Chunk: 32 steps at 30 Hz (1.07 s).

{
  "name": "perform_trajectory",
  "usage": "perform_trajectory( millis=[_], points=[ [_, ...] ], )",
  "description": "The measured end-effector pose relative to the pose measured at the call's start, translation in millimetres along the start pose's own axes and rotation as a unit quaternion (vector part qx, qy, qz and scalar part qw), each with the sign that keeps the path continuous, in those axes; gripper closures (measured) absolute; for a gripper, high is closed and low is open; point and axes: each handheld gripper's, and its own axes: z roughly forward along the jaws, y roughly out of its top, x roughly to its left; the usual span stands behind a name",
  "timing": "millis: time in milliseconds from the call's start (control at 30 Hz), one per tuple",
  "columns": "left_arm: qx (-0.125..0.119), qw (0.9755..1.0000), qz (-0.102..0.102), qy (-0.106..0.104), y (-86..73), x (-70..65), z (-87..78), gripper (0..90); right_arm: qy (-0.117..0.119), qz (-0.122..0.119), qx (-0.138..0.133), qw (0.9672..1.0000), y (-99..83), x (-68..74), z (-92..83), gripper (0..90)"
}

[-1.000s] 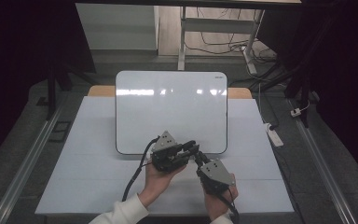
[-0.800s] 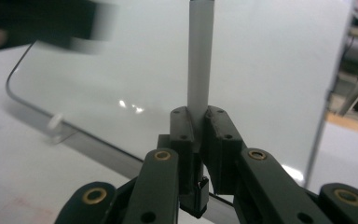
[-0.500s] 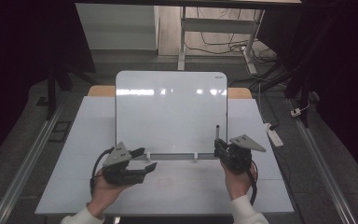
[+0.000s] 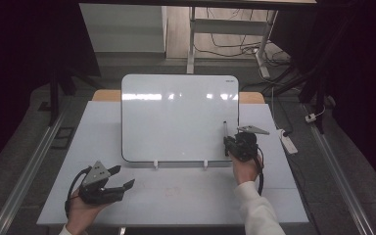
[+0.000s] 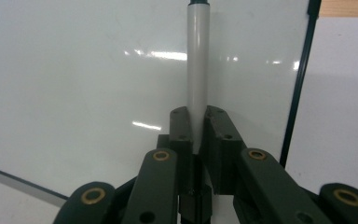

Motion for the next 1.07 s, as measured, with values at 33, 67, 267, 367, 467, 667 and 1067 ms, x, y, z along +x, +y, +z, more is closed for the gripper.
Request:
perform_trajectory(
  millis=[33, 67, 267, 367, 467, 667, 1067],
  points=[
    [0.001, 1.0, -0.001, 0.002, -1.0, 0.7, -0.2, 30.6, -0.003, 0.0, -0.001, 1.0, -0.2, -0.2, 0.9, 81.0],
    [0.002, 1.0, -0.002, 0.004, -2.1, 1.5, -0.3, 30.6, -0.005, -0.001, -0.001, 1.0, -0.4, -0.6, 1.7, 80.9],
    [0.003, 0.9998, -0.007, 0.018, -7.7, 5.0, -3.8, 30.6, -0.012, -0.013, -0.009, 0.9998, -0.4, -0.4, 2.3, 78.9],
    [0.003, 0.9997, -0.01, 0.024, -10.9, 6.5, -5.7, 30.7, -0.016, -0.022, -0.017, 0.9995, -0.5, -1.4, 0.4, 72.1],
    [0.005, 0.9996, -0.013, 0.023, -15.0, 7.7, -6.0, 30.7, -0.005, -0.034, -0.034, 0.9988, -3.2, -3.2, -9.1, 67.6],
    [0.008, 0.9998, -0.012, 0.01, -21.1, 10.5, -5.5, 30.3, 0.03, -0.097, -0.047, 0.9938, -27.7, -13.3, -39.4, 54.0],
    [0.007, 0.9998, -0.012, -0.013, -23.2, 16.0, -7.9, 28.1, 0.113, -0.192, -0.052, 0.9735, -89.9, -46.2, -85.5, 46.2]
  ],
)
